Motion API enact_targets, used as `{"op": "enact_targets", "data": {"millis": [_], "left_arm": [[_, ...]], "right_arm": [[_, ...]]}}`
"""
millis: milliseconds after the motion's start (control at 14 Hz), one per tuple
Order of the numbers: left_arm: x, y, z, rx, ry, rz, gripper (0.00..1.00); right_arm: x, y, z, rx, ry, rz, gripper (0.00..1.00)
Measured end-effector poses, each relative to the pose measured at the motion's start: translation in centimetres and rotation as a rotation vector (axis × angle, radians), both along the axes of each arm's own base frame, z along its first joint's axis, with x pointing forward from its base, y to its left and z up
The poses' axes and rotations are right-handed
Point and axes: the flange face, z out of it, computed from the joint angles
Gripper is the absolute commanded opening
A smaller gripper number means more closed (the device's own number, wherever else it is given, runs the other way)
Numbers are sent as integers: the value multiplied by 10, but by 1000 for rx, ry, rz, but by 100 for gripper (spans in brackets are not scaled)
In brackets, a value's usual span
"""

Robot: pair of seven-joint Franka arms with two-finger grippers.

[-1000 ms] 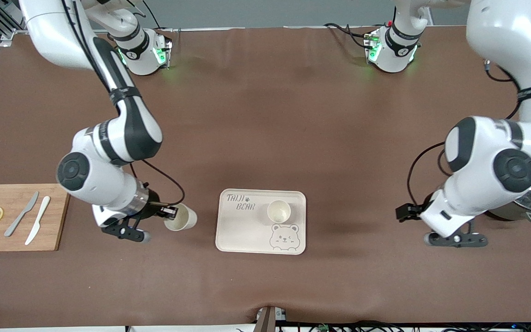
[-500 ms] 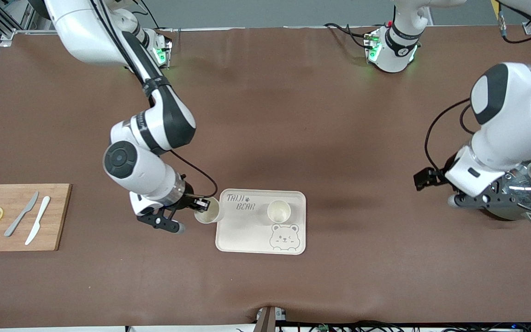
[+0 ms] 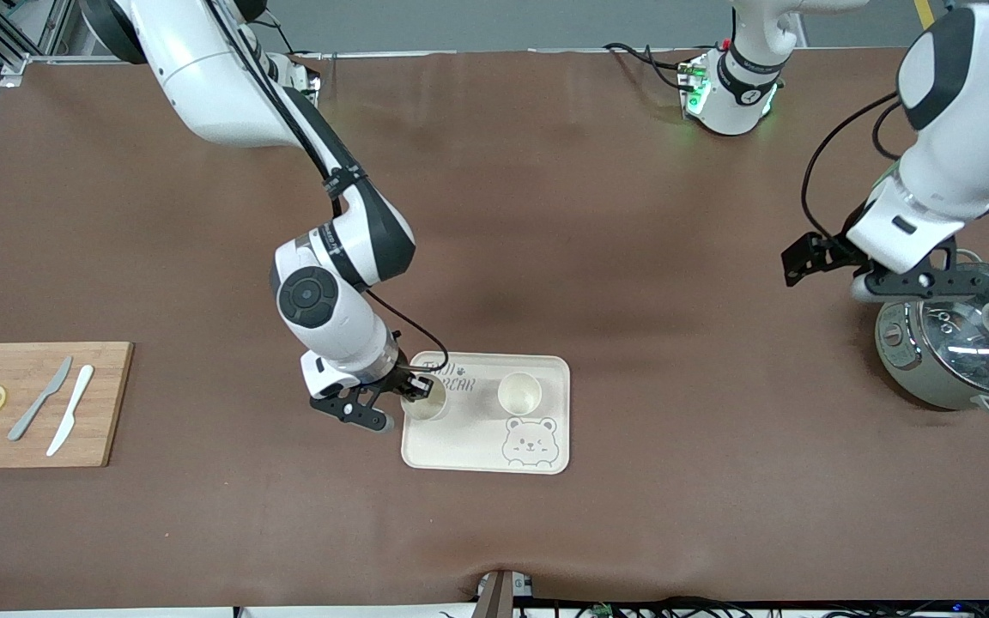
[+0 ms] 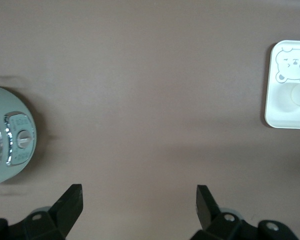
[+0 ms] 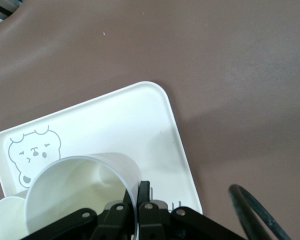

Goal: Place white IKEA cup upright on tray with both arms

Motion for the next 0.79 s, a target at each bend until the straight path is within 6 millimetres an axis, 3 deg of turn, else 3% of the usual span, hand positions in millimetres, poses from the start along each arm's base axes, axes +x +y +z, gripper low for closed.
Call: {"op": "enact_targets", "data": {"millis": [571,786], "left_arm": [[-23,23,78,-27,-41,38,100],[-27,32,90,-27,-50,27,100]], "right_arm": [[-7,21,-45,-18,-21,-15,0],[-8,24,-51,-18,-23,-13,0]]}}
